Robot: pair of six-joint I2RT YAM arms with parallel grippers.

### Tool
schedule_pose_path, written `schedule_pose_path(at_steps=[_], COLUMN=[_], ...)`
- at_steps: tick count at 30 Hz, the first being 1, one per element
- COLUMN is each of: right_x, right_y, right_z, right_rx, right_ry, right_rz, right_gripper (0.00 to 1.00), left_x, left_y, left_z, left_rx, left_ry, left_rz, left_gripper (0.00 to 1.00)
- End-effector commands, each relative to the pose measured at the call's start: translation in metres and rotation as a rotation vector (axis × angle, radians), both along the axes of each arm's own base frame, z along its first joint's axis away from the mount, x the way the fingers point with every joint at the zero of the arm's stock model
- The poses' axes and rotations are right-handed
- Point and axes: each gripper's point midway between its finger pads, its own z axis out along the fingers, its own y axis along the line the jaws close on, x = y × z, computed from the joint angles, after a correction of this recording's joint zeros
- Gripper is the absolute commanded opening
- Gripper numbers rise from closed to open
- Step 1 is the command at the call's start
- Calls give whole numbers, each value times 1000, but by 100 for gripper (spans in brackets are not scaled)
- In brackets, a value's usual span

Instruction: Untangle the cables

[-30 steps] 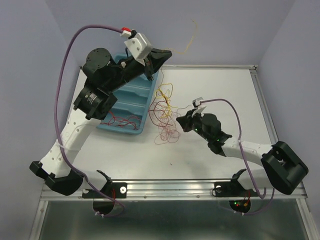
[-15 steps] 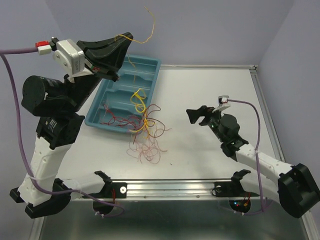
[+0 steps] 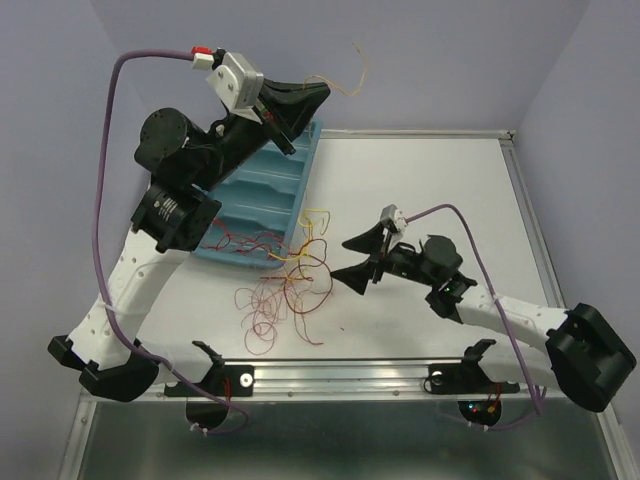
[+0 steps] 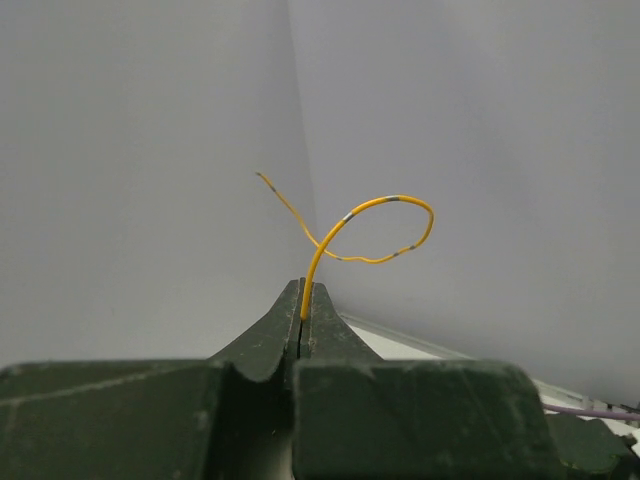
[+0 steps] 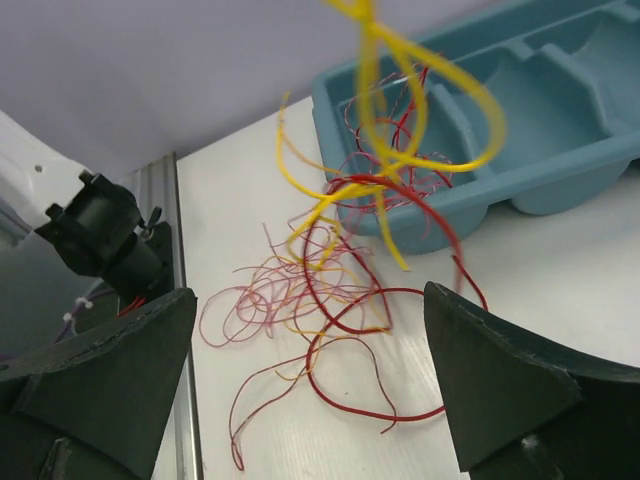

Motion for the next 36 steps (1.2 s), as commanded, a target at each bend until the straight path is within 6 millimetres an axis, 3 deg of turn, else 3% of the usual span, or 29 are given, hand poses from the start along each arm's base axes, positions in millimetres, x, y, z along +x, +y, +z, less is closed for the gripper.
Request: schedule_pose_path(at_steps=[1, 4, 5, 8, 9, 10, 12, 14, 16, 17, 19, 20, 21, 22, 24, 27, 30, 31, 34, 36], right_x=[-7, -4, 2, 26, 35, 49, 64, 66, 66, 72, 77, 78, 91, 93, 101, 124, 130, 133, 130, 128], right_y=[28, 47, 50, 54, 56, 57, 60, 66, 69, 65, 51, 39, 19, 3, -32, -119, -170, -201, -241, -252], right_z=[18, -2, -12, -15, -26, -19, -33, -34, -35, -34, -19, -22, -18, -3, -12, -21, -29, -41, -51, -54], right_rx=[-26, -101, -129, -147, -168, -158, -184, -180, -169, -162, -124, -109, -92, -43, -27, 70, 133, 123, 172, 200], right_ry=[-129, -123, -123, -114, -86, -84, -47, -35, -6, 4, 5, 35, 42, 43, 85, 216, 307, 340, 410, 423], right_rz=[77, 56, 38, -64, -94, -156, -206, -194, -186, -230, -315, -365, -495, -564, -727, -1065, -1229, -1342, -1508, -1573], right_gripper=[100, 100, 100, 100, 100, 97, 88, 81, 54, 27, 1, 1, 1, 1, 1, 1, 0, 1, 0, 1], left_x=[-43, -48, -51, -58, -62, -65, -72, -79, -82, -83, -84, -85, -82, -86, -79, -88, -91, -95, -92, -87], left_y=[16, 15, 17, 17, 16, 17, 18, 21, 22, 23, 26, 28, 33, 42, 56, 99, 131, 146, 191, 215], left_z=[52, 59, 63, 70, 71, 75, 78, 84, 88, 91, 94, 96, 98, 103, 108, 126, 138, 143, 152, 150], left_rx=[-117, -137, -144, -167, -167, -181, -193, -214, -226, -234, -244, -250, -260, -280, -317, -381, -448, -458, -553, -596], left_ry=[-95, -88, -93, -83, -82, -78, -78, -80, -84, -85, -92, -98, -109, -123, -132, -206, -224, -255, -243, -234], left_rz=[-88, -119, -125, -160, -181, -198, -222, -244, -257, -260, -253, -245, -207, -182, -94, 73, 202, 265, 454, 584], left_gripper=[0, 0, 0, 0, 0, 0, 0, 0, 0, 0, 0, 0, 0, 0, 0, 0, 0, 0, 0, 0])
